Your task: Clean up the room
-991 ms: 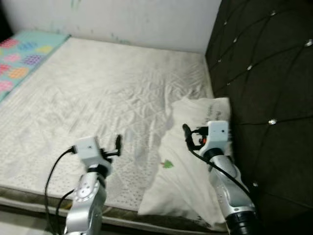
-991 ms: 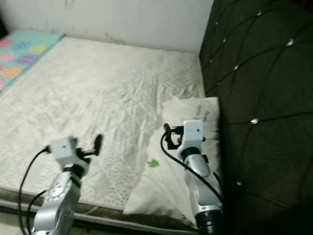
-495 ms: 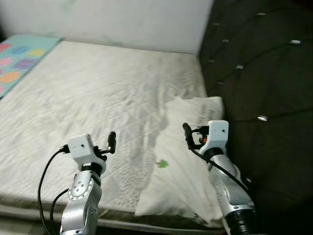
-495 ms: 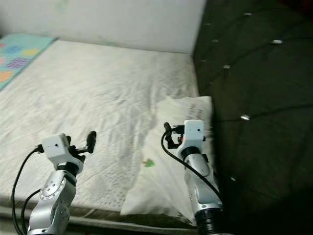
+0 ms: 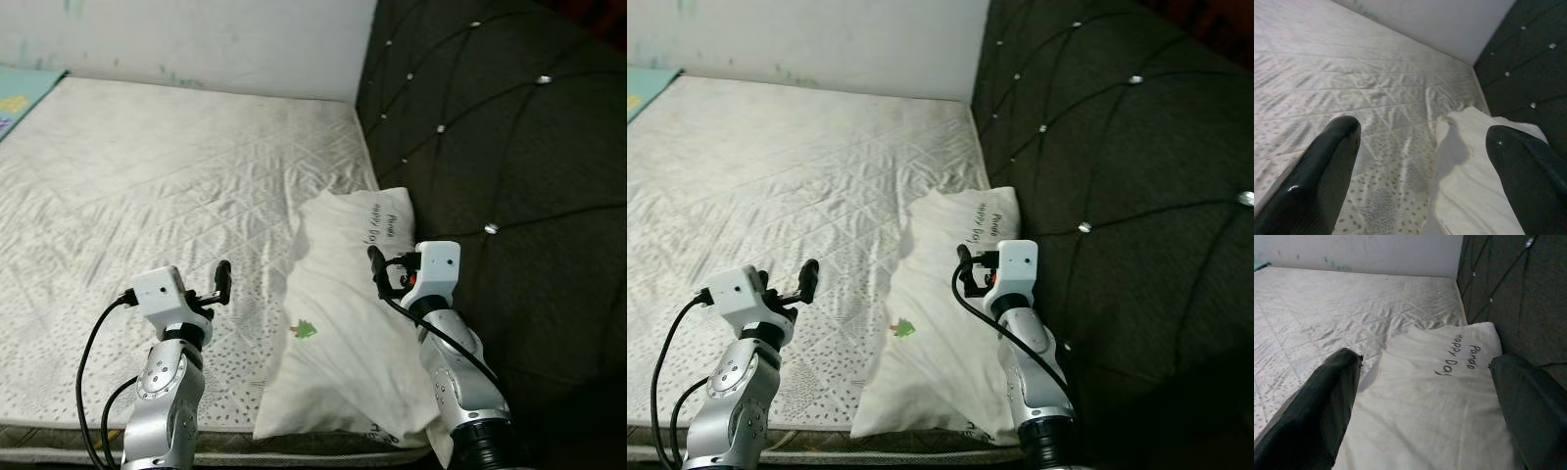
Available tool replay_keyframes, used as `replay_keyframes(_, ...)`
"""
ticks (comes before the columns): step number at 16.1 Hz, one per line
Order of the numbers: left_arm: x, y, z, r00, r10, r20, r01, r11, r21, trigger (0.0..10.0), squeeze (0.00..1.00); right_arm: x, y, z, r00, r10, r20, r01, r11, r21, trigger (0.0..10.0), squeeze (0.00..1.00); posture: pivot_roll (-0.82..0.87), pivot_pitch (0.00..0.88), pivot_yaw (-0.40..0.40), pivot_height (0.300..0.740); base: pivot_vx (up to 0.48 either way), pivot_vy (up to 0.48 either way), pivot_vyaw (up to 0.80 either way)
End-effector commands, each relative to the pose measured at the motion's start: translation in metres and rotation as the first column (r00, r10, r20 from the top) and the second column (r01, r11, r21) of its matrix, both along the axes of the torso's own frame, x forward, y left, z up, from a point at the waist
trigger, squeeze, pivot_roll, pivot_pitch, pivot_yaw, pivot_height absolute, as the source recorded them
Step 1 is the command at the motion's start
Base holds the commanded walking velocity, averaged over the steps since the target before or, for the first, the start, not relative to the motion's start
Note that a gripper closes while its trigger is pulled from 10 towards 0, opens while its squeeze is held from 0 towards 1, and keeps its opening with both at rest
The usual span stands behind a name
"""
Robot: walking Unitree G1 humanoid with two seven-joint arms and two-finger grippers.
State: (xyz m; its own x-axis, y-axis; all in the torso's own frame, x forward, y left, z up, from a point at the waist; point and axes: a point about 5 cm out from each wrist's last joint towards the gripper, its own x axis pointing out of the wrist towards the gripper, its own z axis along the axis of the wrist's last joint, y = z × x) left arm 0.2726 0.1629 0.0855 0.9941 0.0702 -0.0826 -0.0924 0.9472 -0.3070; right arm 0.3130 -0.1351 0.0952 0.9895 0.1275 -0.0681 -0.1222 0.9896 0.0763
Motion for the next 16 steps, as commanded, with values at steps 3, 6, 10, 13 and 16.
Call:
replay_keyframes(3, 0.0, -0.002, 0.001, 1.0, 0.005, 0.002, -0.005, 1.0, -0.014, 10.0, 0.0, 0.001, -0.003, -0.001, 1.0, -0.006, 0.0, 0.006, 1.0, -0.01, 10.0, 0.0, -0.04, 0.022, -0.067, 0.74, 0.0, 0.0, 0.0)
replay_keyframes(6, 0.001, -0.002, 0.001, 1.0, 0.005, 0.001, -0.005, 1.0, -0.014, 10.0, 0.0, 0.0, -0.002, -0.002, 1.0, -0.002, -0.001, 0.002, 1.0, -0.007, 10.0, 0.0, -0.04, 0.022, -0.067, 0.74, 0.0, 0.0, 0.0)
replay_keyframes(10, 0.003, -0.007, 0.0, 1.0, -0.004, 0.007, 0.004, 1.0, -0.012, 10.0, 0.0, 0.001, -0.006, -0.002, 1.0, -0.001, 0.001, 0.001, 1.0, -0.024, 10.0, 0.0, -0.04, 0.014, -0.051, 0.74, 0.0, 0.0, 0.0)
replay_keyframes(13, 0.007, -0.008, 0.006, 0.999, -0.029, 0.04, 0.029, 0.999, 0.017, 10.0, 0.0, 0.001, -0.004, -0.004, 0.999, -0.037, 0.007, 0.037, 0.999, 0.001, 10.0, 0.0, -0.04, 0.005, -0.012, 0.74, 0.0, 0.0, 0.0)
replay_keyframes(16, 0.012, -0.007, 0.005, 0.999, -0.022, 0.042, 0.021, 0.999, 0.027, 10.0, 0.0, 0.002, 0.0, -0.002, 0.999, -0.034, 0.022, 0.034, 0.999, 0.006, 10.0, 0.0, -0.05, 0.0, 0.01, 0.74, 0.0, 0.0, 0.0)
